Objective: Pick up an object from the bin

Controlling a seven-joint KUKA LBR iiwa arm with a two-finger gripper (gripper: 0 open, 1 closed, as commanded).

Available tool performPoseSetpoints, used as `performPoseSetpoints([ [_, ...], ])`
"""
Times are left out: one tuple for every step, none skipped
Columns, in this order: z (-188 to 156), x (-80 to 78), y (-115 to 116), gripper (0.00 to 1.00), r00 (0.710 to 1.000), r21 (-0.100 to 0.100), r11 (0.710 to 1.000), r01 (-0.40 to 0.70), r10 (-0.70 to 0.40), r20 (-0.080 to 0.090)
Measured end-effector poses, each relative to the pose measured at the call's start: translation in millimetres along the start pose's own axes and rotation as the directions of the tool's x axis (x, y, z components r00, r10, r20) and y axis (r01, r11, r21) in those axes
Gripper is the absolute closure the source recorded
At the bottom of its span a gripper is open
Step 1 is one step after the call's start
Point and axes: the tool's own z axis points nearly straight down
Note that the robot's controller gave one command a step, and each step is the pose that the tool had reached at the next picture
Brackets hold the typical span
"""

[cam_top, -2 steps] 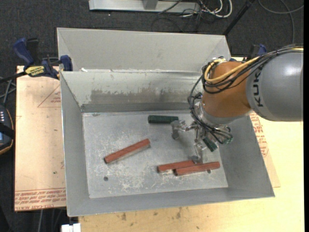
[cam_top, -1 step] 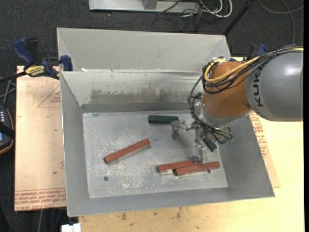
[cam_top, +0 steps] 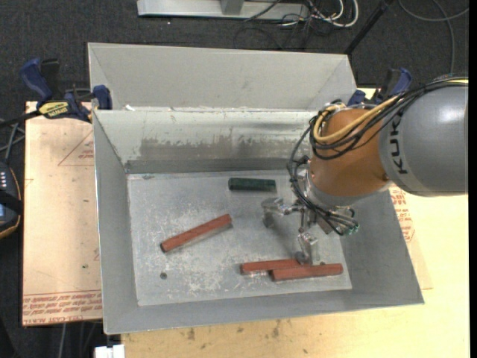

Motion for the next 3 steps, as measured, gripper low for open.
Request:
performPoseSetpoints([
  [-11,15.2,25,0.00,1.000,-0.003,1.000,-0.002,0.002,-0.004],
  [-11,19.0,31,0.00,0.999,-0.001,0.999,0.037,-0.037,-0.001],
  [-18,30.2,67,0.00,0.978,-0.002,0.978,0.209,-0.209,-0.002],
])
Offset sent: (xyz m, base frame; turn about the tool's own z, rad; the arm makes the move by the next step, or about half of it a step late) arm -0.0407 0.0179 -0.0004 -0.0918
